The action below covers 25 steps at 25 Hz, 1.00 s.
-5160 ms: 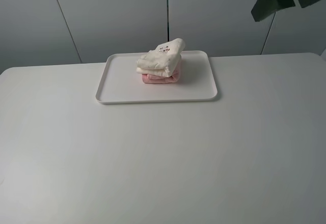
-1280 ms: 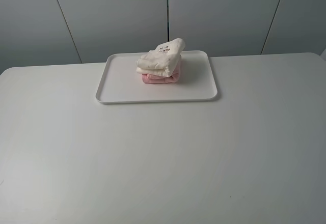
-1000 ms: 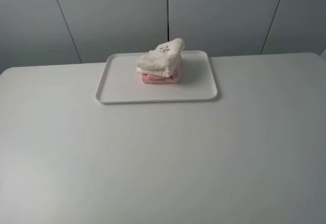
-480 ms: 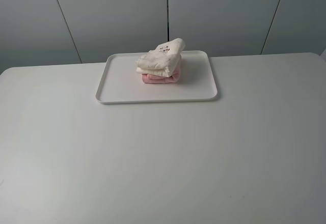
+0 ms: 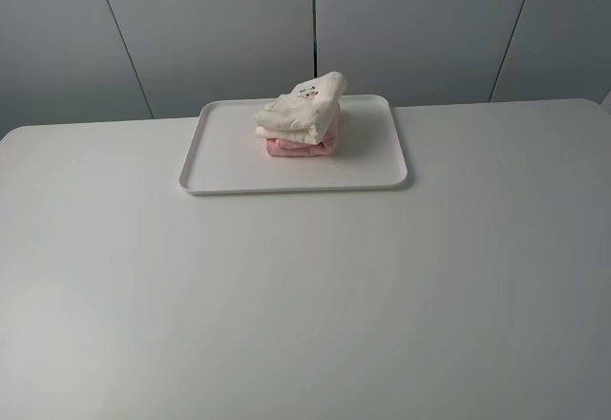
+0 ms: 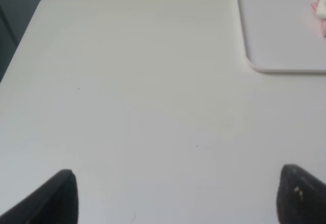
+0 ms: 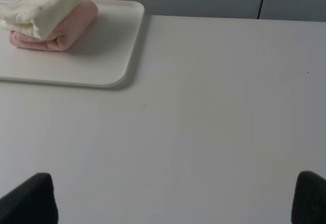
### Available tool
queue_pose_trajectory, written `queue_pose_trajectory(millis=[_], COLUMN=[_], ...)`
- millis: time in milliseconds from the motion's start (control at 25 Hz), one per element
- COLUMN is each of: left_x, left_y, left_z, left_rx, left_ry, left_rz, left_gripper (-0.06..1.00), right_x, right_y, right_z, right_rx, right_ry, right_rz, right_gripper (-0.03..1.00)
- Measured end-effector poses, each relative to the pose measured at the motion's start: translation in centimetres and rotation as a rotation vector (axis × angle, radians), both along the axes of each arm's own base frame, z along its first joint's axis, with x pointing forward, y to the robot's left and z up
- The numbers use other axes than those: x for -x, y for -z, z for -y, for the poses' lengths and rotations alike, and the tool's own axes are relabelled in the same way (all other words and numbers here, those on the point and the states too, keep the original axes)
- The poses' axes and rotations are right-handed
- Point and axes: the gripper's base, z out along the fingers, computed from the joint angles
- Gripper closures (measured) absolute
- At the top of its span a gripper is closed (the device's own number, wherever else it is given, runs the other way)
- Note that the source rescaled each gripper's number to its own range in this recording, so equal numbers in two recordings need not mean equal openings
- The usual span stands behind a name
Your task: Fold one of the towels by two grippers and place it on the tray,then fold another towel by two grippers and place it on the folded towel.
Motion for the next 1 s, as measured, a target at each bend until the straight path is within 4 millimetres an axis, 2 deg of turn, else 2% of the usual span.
queue_pose_trajectory(millis=[1000], left_x=[0.0], left_y=[0.0], left_z=[0.0], left_rx=[0.0], left_ry=[0.0], left_rz=[0.0], left_gripper=[-0.05], right_x=[0.0], right_y=[0.0], right_z=[0.0], right_rx=[0.0], right_ry=[0.0], right_rz=[0.0], right_gripper=[-0.03])
